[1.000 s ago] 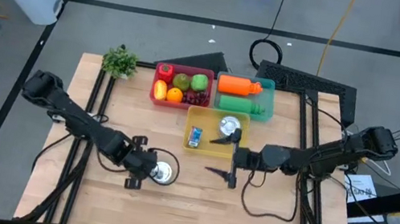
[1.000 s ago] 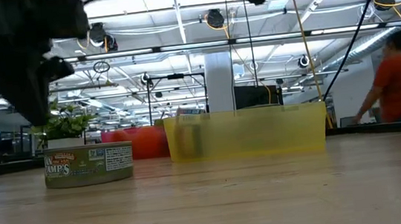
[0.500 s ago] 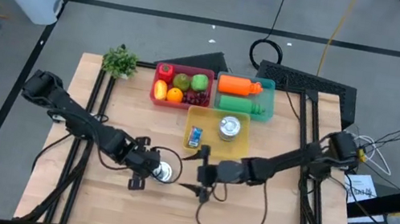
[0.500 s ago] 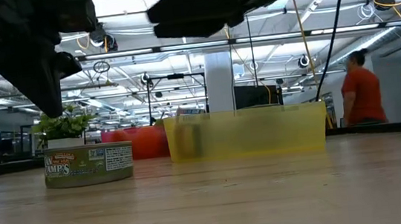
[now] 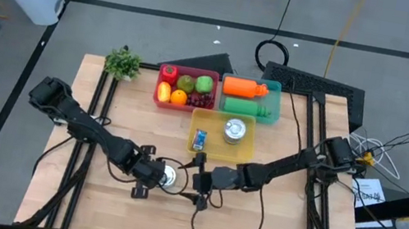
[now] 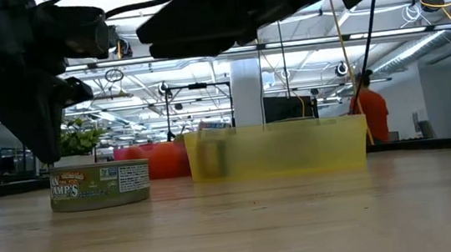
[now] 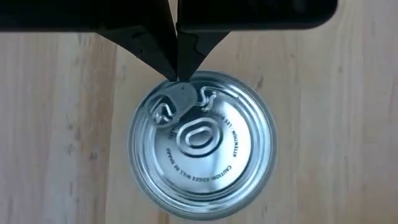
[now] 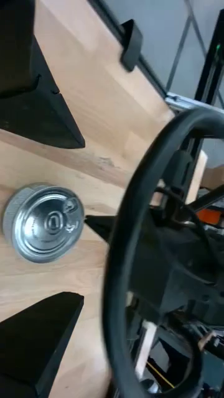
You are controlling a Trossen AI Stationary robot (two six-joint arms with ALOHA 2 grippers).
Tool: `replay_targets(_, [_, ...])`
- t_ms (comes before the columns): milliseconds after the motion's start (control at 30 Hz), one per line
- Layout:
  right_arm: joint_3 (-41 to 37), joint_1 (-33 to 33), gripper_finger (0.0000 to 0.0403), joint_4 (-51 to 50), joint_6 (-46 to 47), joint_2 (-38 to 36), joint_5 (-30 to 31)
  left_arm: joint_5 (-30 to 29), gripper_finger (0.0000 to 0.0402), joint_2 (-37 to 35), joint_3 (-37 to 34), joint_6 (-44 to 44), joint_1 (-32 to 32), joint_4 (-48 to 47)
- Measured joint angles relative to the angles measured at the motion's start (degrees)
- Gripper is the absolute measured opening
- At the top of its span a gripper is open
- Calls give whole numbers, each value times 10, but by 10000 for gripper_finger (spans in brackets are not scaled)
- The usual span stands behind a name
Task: Pick & Place Food Item
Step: Put the green tuna can into the yellow bin
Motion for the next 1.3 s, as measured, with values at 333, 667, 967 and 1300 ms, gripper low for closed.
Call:
replay_targets(333, [0,0,378,-5,1,0,0,-11,2,12,0,-10,2,-7])
replay_targets(667, [0,-1,378,-13,1,0,0,-16,4,16,1,-10,7,0])
replay_targets(967, [-1,0,378,-78,-4,0,0,-22,2,49,3,-8,11,16])
replay_targets(1300, [-17,10,378,-74,-157,68,32,-17,5,52,1,-1,22,33])
